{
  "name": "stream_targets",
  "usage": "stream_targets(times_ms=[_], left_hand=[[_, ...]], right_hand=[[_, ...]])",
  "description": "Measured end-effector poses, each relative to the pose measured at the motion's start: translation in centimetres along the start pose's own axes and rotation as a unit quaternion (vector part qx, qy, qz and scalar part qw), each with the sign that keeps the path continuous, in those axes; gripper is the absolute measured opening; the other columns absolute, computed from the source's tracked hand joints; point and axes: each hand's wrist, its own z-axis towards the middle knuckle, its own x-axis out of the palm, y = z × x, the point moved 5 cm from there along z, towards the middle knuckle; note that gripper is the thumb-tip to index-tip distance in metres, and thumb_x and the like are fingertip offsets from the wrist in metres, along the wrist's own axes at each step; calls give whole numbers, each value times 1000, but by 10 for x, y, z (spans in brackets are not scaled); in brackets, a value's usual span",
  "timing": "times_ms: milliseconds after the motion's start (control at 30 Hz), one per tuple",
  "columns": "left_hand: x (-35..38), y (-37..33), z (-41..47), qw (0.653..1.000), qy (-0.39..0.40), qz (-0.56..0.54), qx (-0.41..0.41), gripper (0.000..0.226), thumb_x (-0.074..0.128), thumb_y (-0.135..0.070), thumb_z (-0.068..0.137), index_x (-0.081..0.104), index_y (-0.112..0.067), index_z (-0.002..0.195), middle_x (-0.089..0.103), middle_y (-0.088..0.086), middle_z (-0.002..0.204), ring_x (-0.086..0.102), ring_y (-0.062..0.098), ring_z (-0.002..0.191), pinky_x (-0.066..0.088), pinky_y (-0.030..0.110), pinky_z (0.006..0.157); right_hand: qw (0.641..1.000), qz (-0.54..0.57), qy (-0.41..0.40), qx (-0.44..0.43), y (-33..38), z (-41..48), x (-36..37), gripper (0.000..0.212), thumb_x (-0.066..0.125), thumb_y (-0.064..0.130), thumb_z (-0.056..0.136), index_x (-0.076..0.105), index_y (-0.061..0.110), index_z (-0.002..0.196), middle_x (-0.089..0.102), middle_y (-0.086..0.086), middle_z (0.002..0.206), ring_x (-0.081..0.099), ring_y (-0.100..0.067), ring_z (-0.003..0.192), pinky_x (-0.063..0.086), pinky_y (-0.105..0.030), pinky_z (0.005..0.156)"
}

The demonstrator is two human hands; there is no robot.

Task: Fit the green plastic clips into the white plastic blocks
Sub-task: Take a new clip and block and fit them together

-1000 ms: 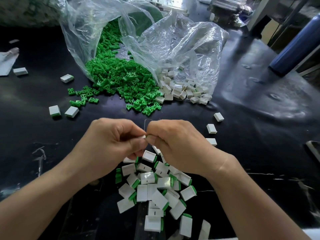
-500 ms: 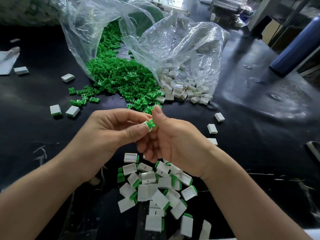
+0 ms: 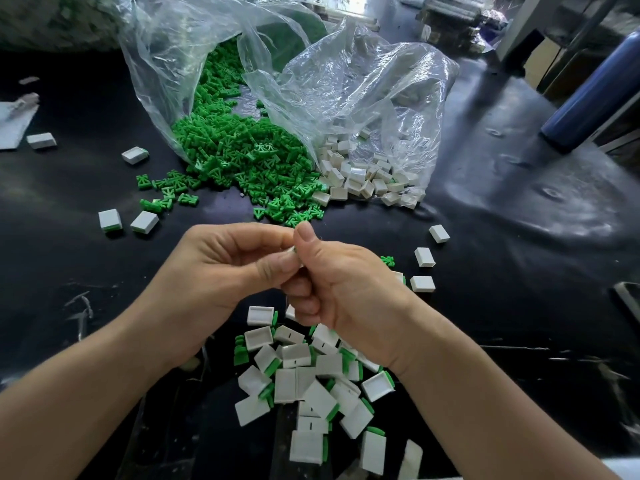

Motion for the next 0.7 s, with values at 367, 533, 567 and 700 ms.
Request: stream_targets(times_ms=[367,533,567,700], left_hand=[[-1,-6,0,1000,2,6,0,27,79,-8,58,71,-1,83,66,15,62,63,29,54,55,33,55],[-5,-4,0,1000,-12,-9,-12,22,66,-10,65,72,-1,84,68,18,67,65,27,58,54,27,59],[-5,-4,1,1000,-15,-9,-15,22,62,-10,67,72,-1,84,68,18,67,65,27,58,54,26,59],[-4,-5,0,1000,-22,-7,-19,21,58,-9,65,76,-10,76,72,18,80,68,23,64,54,22,59]], right_hand=[[999,4,10,40,1,0,-3,40,31,46,90,49,13,73,44,2,56,37,-7,47,30,-20,49],[999,-51,2,19,3,-1,-4,38,43,50,72,54,14,74,46,6,54,38,-7,50,31,-18,48],[998,-66,2,18,3,-1,-4,42,43,49,75,55,9,78,46,6,55,38,-7,51,31,-18,49],[993,-114,-11,6,4,-1,-6,56,41,37,92,49,-15,113,44,5,57,37,-7,52,29,-18,51]])
